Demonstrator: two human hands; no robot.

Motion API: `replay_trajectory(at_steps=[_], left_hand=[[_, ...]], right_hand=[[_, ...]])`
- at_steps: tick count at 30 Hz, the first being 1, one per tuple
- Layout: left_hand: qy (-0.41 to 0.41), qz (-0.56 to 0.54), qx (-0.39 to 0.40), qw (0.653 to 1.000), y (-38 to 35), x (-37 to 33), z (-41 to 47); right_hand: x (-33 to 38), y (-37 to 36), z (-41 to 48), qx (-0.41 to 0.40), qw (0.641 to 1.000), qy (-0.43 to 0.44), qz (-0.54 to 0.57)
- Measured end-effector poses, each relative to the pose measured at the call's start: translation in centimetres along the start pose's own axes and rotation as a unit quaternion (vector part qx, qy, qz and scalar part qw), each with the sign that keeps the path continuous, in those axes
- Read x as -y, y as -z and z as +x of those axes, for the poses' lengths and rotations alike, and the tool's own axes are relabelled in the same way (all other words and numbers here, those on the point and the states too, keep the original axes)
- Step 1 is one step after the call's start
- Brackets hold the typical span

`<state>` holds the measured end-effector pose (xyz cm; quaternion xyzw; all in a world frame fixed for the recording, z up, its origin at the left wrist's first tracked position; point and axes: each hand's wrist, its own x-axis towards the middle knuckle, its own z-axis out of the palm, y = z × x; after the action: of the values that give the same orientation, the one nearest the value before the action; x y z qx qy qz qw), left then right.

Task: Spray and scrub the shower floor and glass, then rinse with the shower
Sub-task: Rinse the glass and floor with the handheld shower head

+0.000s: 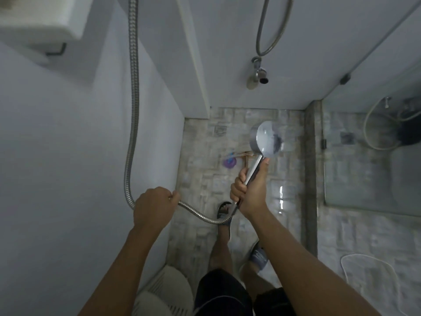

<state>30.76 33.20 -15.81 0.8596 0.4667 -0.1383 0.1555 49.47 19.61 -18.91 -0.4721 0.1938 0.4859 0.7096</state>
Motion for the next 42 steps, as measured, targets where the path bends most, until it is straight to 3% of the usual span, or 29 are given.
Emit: replay_trajectory(at_steps=[8,18,23,29,37,42], left_hand=[[0.027,0.015,0.027,0.999,-2.9,-1.2,-8.9],[0.003,0.072,0.057,0.996,-5.9,-3.9,-10.3],[-0.025,0.078,0.071,0.994,-6.9,-7.1,-9.3],[-0.056,0.061,0.088,0.993,-8.4,-12.1,-7.8],[-0.143,0.077,0.095,0.982,-10.0,-20.3,-5.3],[-0.169,0.076,0.105,0.977,-9.8,-23.2,-4.3]], right_hand=[[-4.6,5.6,-5.9,0.022,0.998,-0.06,-0.02],[-6.3,10.6,-7.1,-0.013,0.995,-0.096,-0.012],[-4.5,13.7,-7.0,-0.064,0.996,-0.063,-0.004],[-0.3,18.3,-6.5,-0.199,0.979,0.037,0.007],[2.9,22.4,-6.4,-0.181,0.982,0.053,-0.001],[5.9,24.8,-6.5,-0.239,0.966,0.083,0.062]])
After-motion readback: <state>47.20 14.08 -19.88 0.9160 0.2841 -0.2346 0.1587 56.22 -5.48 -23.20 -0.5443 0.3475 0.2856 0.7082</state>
